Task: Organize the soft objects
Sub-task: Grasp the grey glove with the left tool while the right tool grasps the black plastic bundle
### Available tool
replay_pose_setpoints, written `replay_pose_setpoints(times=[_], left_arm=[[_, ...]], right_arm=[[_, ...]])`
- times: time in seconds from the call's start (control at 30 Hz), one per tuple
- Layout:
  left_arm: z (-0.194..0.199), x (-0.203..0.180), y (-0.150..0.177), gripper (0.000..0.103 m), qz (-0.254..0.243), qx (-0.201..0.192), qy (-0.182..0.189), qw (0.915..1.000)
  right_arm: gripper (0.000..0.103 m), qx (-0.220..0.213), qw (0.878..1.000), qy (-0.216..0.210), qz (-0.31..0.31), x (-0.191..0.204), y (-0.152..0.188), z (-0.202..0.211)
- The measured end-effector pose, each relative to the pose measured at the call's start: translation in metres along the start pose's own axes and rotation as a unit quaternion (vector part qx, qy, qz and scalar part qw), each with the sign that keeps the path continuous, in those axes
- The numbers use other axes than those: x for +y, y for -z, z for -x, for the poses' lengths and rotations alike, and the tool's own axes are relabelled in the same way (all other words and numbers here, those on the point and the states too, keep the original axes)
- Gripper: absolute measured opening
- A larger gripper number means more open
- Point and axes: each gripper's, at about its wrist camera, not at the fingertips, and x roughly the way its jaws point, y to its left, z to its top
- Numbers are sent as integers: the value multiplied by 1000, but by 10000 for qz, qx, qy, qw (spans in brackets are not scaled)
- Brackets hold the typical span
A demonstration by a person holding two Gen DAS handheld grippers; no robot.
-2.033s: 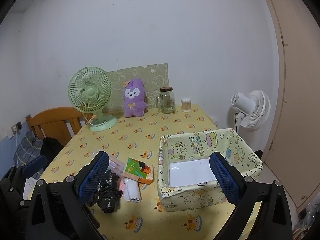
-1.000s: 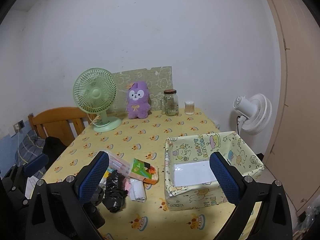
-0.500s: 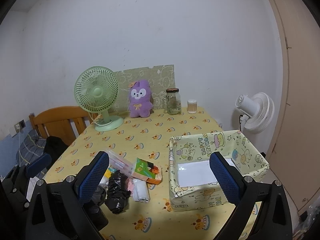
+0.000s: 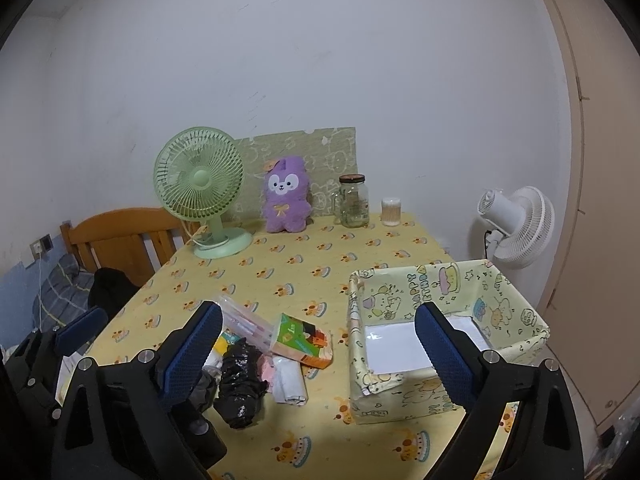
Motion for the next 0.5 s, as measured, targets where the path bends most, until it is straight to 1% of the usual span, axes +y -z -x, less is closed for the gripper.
replay_pose_setpoints(times=[0.13,0.3,0.43,0.5], left_arm=[[-2,4,8,97,-46,41,-69,10000],[-9,11,20,94,-77,162,-17,9998],[-19,18,29,93,-36,301,9,9995],[-25,21,34,92,-26,393,22,9992]], right_arm=[[95,57,9999,-81,41,6,7,-6],[89,195,9996,-179,14,13,18,-17],[89,358,9990,-263,-31,18,28,-29],[89,411,9988,-249,4,22,32,-34]])
